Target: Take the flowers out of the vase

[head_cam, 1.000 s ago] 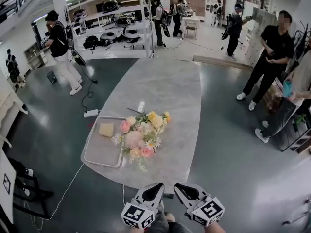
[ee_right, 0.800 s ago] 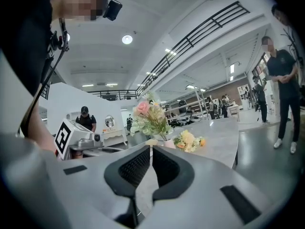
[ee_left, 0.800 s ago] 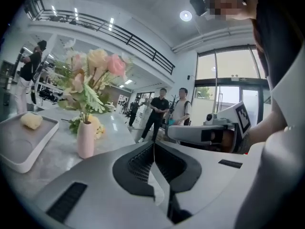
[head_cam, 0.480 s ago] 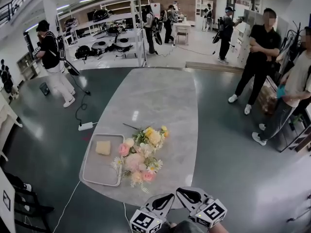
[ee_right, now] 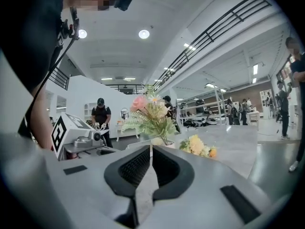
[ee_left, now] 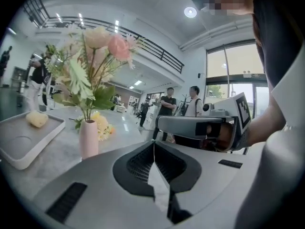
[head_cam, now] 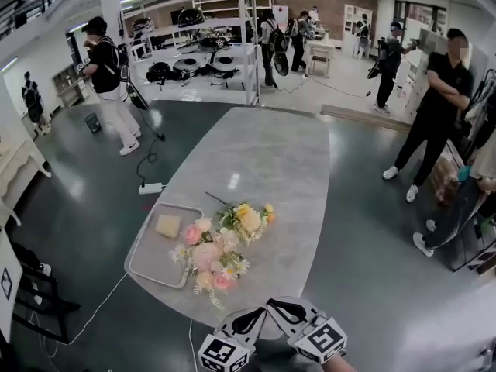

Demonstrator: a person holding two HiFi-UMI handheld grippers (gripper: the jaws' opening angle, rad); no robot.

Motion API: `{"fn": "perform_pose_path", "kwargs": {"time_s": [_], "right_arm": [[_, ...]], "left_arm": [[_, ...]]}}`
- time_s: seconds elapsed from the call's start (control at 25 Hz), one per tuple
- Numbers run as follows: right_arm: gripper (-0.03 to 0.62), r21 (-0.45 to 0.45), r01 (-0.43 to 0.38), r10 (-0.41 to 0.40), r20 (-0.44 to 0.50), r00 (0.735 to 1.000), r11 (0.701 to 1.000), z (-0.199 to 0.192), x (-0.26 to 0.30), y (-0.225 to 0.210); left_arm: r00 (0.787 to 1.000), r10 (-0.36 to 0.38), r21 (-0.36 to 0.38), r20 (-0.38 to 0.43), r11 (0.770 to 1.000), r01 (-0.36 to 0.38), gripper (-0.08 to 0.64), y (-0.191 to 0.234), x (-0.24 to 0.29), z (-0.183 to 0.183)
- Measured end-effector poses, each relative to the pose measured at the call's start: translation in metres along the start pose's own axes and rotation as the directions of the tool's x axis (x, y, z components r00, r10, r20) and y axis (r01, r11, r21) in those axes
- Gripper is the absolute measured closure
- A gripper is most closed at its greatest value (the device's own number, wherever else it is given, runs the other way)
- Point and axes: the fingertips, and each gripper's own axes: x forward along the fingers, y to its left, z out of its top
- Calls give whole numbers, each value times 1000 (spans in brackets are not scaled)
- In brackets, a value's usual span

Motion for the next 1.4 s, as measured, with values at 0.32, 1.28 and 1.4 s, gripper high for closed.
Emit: {"fn": "perform_pose_path", "kwargs": {"time_s": [0.32,1.28,1.4], "right_arm": [[563,-58,-254,252,-27,967,966,1,-33,-11],[563,-112,-439,427,-117,897,891,-8,-54,-49],[563,-107,-455,449,-75,890,884,0,-37,-49]], "left_arm": [[945,306,-58,116,952,-301,545,-19,16,18],[833,526,-161,170,849,-503,546,-29,43,17],[833,525,-156,178,850,-502,546,-17,45,24]]}}
